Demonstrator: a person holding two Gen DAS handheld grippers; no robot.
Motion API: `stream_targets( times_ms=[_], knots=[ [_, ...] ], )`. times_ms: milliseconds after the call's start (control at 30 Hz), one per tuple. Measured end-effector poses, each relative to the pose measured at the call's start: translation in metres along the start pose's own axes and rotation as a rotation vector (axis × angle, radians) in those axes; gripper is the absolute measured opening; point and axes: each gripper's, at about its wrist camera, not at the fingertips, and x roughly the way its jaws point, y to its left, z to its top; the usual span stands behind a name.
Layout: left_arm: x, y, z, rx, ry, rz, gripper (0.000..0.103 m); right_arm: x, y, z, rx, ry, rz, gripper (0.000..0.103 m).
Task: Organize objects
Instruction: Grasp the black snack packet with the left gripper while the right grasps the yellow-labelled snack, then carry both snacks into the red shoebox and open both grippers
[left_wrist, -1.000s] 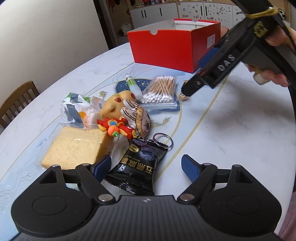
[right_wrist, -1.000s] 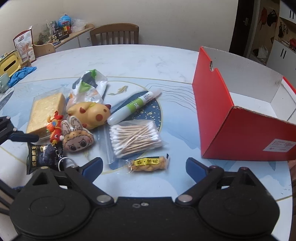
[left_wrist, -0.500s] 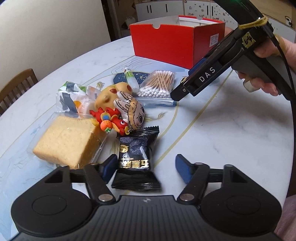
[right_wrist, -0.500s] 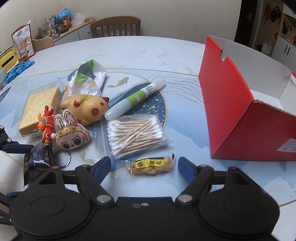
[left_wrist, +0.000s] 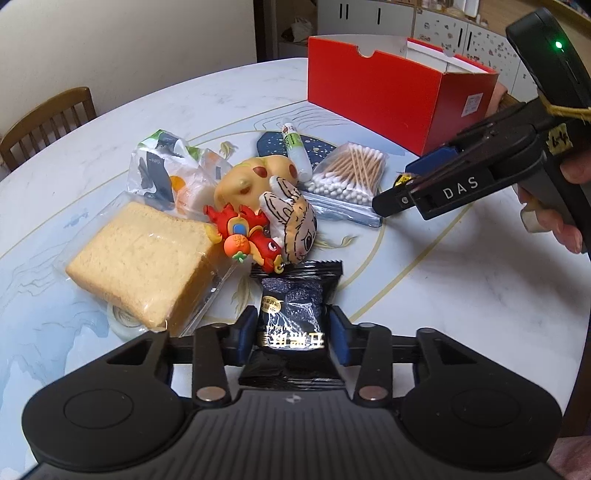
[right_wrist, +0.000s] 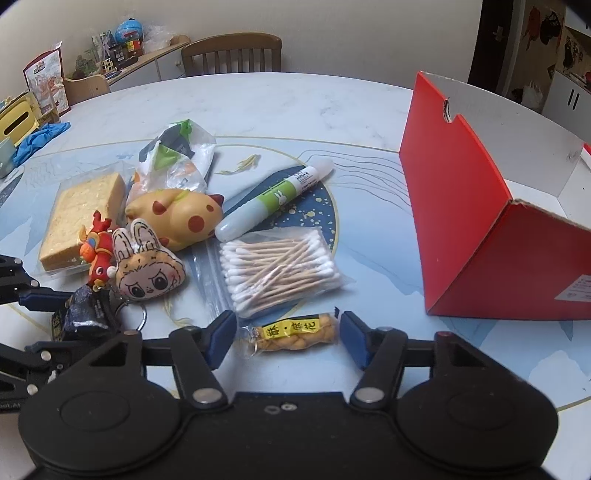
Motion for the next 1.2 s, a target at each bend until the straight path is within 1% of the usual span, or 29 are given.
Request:
stream_targets(
  times_ms=[233, 300, 400, 500, 733, 767, 833, 900, 933, 1067, 1200],
  knots=[
    [-0.004, 0.0, -0.003, -0.031, 0.011, -0.017, 0.035, -0.011, -0.001, -0.008, 0.022, -0.003, -0.007, 0.051],
    [-0.007, -0.001, -0.004, -0.036, 0.017, -0.02, 0.035, -0.016, -0.002, -0.012, 0.033, 0.001, -0.006, 0.037],
    [-0.013, -0.003, -0.006, -0.05, 0.018, -0.032, 0.035, -0.021, -0.003, -0.019, 0.042, 0.018, -0.002, 0.037],
    [-0.02, -0.004, -0.006, -0.061, 0.005, -0.041, 0.035, -0.022, -0.003, -0.027, 0.032, 0.031, -0.016, 0.037],
    [-0.028, -0.009, -0.004, -0.052, -0.016, -0.042, 0.035, -0.023, -0.002, -0.03, 0.018, 0.039, -0.014, 0.037],
    [-0.029, -0.01, -0.003, -0.052, -0.017, -0.043, 0.035, -0.023, -0.001, -0.03, 0.015, 0.035, -0.015, 0.036],
    [-0.029, -0.011, -0.001, -0.052, -0.019, -0.044, 0.035, -0.023, -0.001, -0.03, 0.018, 0.031, -0.009, 0.03],
    [-0.03, -0.013, 0.001, -0.054, -0.02, -0.047, 0.035, -0.023, 0.0, -0.03, 0.024, 0.035, 0.0, 0.019],
    [-0.031, -0.014, 0.003, -0.055, -0.021, -0.049, 0.035, -0.023, 0.0, -0.03, 0.022, 0.037, 0.004, 0.017],
    [-0.033, -0.017, 0.009, -0.057, -0.023, -0.051, 0.035, -0.028, 0.003, -0.03, 0.013, 0.034, 0.01, 0.016],
    [-0.036, -0.021, 0.02, -0.062, -0.025, -0.054, 0.035, -0.046, 0.0, -0.023, 0.032, 0.005, 0.017, 0.016]
  ],
)
